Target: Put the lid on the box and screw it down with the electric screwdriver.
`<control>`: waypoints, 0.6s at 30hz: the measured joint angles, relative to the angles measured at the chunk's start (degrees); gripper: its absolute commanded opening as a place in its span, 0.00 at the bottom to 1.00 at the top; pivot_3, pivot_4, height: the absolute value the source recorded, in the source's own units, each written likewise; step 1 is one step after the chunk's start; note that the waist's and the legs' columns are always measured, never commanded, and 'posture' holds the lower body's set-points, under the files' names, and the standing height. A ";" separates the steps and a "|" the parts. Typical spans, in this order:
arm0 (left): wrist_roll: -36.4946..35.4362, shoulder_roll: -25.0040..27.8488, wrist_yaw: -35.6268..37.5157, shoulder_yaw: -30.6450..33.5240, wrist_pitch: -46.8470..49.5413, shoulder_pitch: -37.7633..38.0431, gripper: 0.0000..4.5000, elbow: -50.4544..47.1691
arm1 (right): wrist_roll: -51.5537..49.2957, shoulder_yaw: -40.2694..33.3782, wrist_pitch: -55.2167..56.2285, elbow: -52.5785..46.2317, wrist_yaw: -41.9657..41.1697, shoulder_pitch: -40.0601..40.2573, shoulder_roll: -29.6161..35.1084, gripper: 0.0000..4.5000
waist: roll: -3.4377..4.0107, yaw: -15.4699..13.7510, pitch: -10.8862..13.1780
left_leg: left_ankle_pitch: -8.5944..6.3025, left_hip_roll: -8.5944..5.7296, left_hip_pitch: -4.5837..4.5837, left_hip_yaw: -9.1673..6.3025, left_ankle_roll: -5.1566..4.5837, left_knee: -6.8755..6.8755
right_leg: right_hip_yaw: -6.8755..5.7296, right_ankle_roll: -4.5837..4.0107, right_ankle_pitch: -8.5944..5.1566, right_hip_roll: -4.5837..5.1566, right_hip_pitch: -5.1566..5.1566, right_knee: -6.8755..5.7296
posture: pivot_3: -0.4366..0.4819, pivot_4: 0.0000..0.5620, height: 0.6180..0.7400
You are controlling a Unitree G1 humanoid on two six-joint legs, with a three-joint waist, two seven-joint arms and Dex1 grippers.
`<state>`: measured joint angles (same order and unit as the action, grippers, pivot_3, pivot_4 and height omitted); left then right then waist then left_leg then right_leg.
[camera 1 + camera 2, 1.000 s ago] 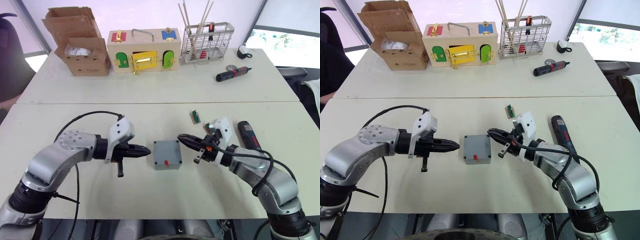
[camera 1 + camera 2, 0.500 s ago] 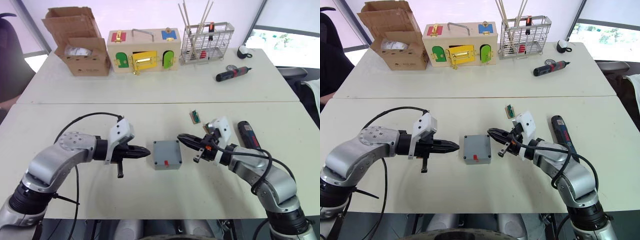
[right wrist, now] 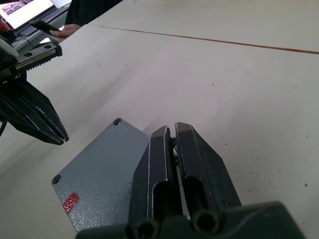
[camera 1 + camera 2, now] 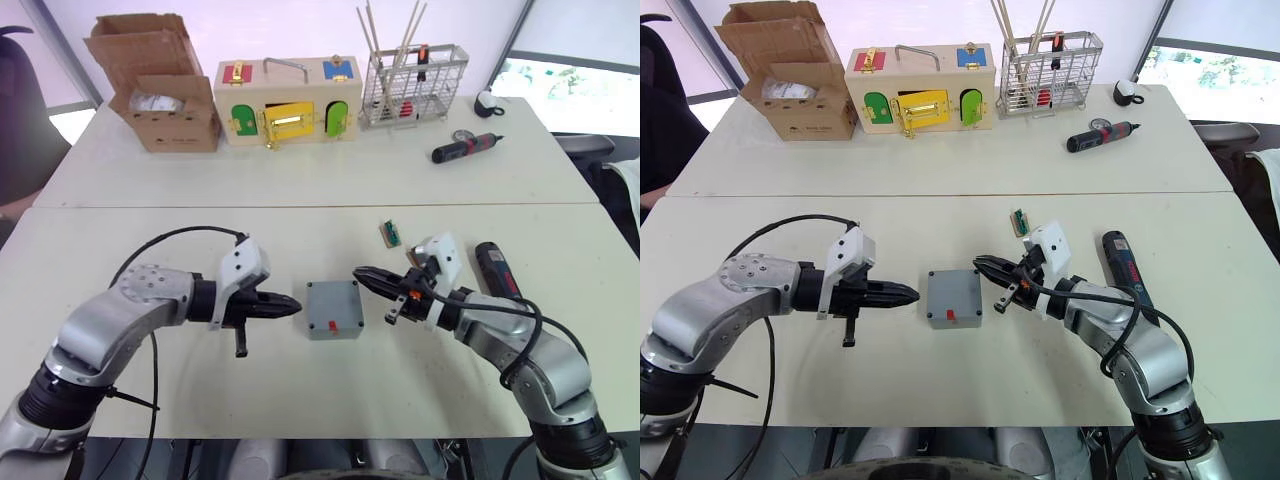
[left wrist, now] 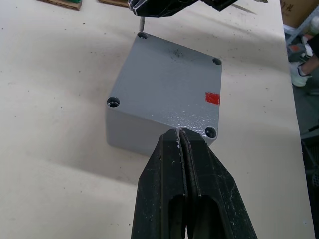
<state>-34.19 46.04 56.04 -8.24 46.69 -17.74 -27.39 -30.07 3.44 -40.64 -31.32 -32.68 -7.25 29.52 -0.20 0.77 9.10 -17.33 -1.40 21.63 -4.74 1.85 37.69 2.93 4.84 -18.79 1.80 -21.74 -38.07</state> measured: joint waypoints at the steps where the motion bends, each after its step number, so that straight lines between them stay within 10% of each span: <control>1: 0.00 0.00 0.00 -0.01 0.00 0.00 0.00 0.00 | -0.04 0.00 -0.01 -0.10 -0.03 0.00 0.00 0.02 | 0.00 0.00 0.00 | 0.00 0.00 0.00 0.00 0.00 0.00 | 0.00 0.00 0.00 0.00 0.00 0.00 | 0.48 0.27 1.00; 18: 0.01 0.00 0.06 -0.09 0.00 0.08 0.00 0.00 | -0.63 0.01 -0.35 -1.27 0.19 0.05 0.12 0.02 | 0.00 0.00 0.00 | 0.00 0.00 0.00 0.00 0.00 0.00 | 0.00 0.00 0.00 0.00 0.00 0.00 | 0.48 0.27 1.00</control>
<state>-34.18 46.03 56.10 -8.33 46.69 -17.66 -27.39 -30.70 3.45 -41.00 -32.59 -32.49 -7.21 29.65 -0.19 0.76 9.10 -17.33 -1.40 21.63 -4.74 1.85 37.69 2.93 4.83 -18.79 1.80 -21.74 -38.07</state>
